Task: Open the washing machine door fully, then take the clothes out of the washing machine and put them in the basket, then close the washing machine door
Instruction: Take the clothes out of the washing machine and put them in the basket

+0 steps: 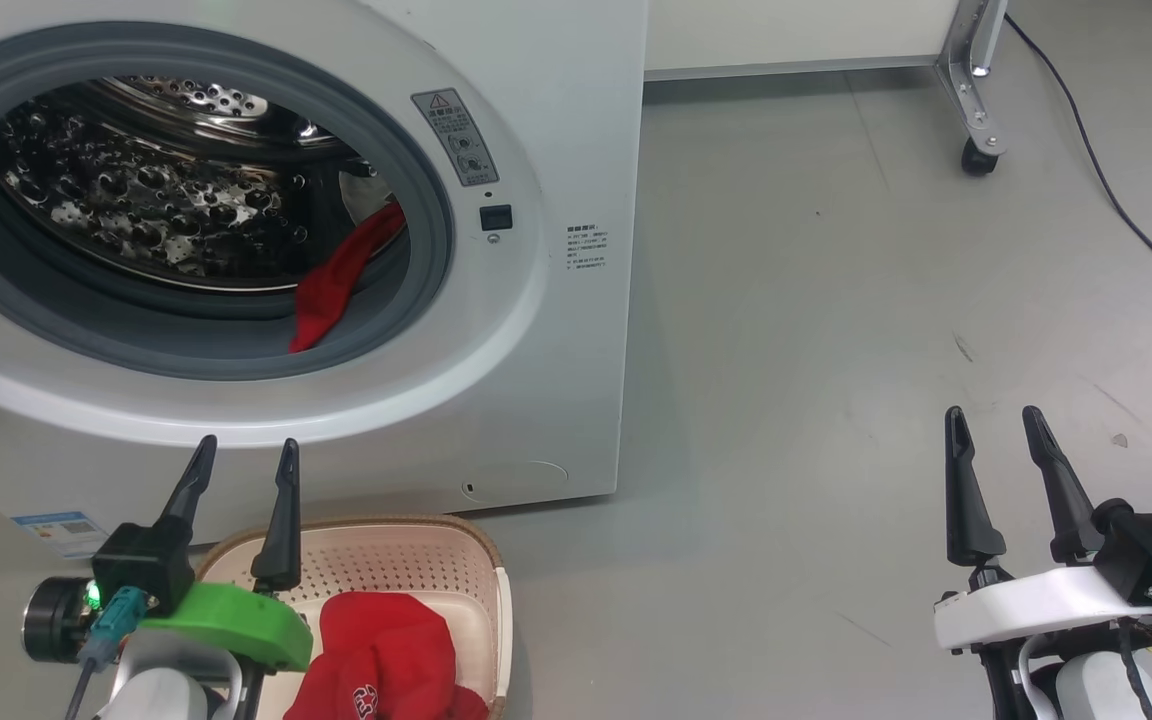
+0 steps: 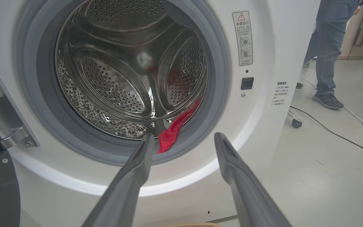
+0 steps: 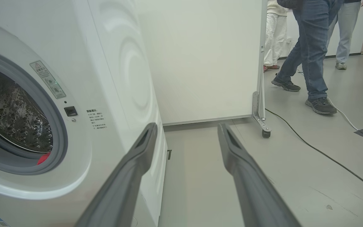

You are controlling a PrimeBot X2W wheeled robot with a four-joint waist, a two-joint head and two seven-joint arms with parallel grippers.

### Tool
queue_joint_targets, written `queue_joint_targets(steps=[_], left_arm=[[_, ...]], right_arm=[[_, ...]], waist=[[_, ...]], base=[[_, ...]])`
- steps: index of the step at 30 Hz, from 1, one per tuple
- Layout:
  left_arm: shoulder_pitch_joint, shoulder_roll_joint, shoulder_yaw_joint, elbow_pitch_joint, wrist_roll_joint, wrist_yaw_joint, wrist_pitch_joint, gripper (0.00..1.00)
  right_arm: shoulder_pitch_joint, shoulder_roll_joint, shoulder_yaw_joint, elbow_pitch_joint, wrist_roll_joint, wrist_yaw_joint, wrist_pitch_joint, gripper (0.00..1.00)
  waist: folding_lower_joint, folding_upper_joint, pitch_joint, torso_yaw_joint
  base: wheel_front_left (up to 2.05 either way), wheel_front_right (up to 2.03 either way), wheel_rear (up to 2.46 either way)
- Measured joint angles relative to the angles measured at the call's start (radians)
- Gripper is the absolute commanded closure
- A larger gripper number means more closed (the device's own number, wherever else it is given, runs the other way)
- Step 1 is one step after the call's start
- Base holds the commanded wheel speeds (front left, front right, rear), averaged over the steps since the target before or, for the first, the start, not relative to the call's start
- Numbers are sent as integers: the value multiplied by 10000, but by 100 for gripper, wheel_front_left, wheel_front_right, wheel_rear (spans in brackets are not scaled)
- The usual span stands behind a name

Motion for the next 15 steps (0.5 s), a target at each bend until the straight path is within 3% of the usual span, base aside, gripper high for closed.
queue_joint_targets(steps=[15], left_arm=[[219,-10,-77,-282,58,8,0,0]], right_arm=[[0,13,19,-12,0,0,0,0]], waist=[[0,0,36,-4]], base=[[0,0,0]])
